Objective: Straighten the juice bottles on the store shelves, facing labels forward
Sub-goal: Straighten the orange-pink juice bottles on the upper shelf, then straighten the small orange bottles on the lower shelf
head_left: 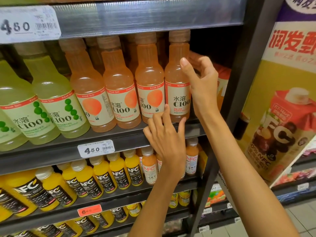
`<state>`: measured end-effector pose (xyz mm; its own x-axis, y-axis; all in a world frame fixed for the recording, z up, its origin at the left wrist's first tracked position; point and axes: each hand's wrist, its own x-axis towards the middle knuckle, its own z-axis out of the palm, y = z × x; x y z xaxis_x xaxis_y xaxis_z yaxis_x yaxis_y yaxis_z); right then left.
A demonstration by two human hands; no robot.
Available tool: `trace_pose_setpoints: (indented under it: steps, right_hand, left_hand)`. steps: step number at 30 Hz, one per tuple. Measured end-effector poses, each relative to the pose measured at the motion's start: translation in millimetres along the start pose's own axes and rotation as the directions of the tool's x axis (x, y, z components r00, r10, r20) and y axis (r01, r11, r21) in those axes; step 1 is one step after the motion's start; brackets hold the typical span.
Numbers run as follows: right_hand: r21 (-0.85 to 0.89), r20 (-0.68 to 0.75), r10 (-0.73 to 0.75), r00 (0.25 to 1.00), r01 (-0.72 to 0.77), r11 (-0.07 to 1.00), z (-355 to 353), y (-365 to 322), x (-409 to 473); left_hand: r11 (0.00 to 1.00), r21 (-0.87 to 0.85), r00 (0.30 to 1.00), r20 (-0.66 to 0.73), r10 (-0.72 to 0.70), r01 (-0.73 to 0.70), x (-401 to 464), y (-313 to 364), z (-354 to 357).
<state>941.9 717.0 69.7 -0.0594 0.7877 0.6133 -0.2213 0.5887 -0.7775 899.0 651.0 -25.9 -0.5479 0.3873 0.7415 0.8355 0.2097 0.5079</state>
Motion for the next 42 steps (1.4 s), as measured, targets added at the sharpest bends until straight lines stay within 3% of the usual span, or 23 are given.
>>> trace_pose_setpoints:
  steps: [6,9,11,12,14,17,20,23,26,36,38,42]
  right_hand:
    - [-0.131,0.003,0.023,1.000,-0.022,0.991,-5,-7,-12]
    - [-0.207,-0.060,-0.104,0.993,0.089,0.974,-25,-6,-56]
    - [-0.250,-0.074,-0.171,0.982,0.148,0.957,-43,11,-105]
    - [-0.288,-0.063,-0.155,0.986,0.131,0.949,-49,23,-129]
    - [-0.363,-0.033,0.016,0.999,-0.027,0.931,-55,52,-165]
    - [-0.515,-0.024,0.317,0.948,-0.284,0.809,-52,91,-179]
    - [-0.668,-0.015,0.313,0.950,-0.243,0.703,-47,120,-162]
    - [-0.799,0.001,0.359,0.933,-0.215,0.561,-46,141,-143]
    - [-0.859,0.051,0.382,0.923,-0.155,0.488,-49,151,-134]
    - [-0.873,-0.031,0.266,0.964,-0.156,0.463,-44,140,-148]
    - [-0.896,-0.062,0.254,0.965,-0.166,0.412,-43,139,-150]
    - [-0.900,-0.002,0.238,0.971,-0.106,0.422,-47,128,-162]
  left_hand:
    - [0.993,-0.092,0.997,0.033,0.074,-0.071,-8,-9,-14]
    - [0.984,-0.159,0.996,-0.026,0.081,-0.084,-34,-36,-24]
    - [0.975,-0.211,0.997,0.010,0.071,-0.068,-63,-58,-27]
    - [0.971,-0.234,0.997,0.057,0.057,-0.043,-77,-68,-26]
    - [0.960,-0.257,0.972,0.230,-0.048,0.108,-101,-86,-20]
    - [0.943,-0.151,0.834,0.522,-0.180,0.298,-119,-98,-5]
    - [0.942,-0.162,0.761,0.636,-0.129,0.295,-122,-97,10]
    - [0.917,-0.239,0.734,0.674,-0.079,0.318,-118,-94,25]
    - [0.885,-0.241,0.673,0.732,-0.105,0.400,-114,-94,37]
    - [0.830,-0.248,0.652,0.738,-0.172,0.500,-109,-100,52]
    - [0.825,-0.260,0.654,0.738,-0.166,0.503,-110,-100,52]
    - [0.823,-0.272,0.640,0.756,-0.137,0.498,-111,-103,51]
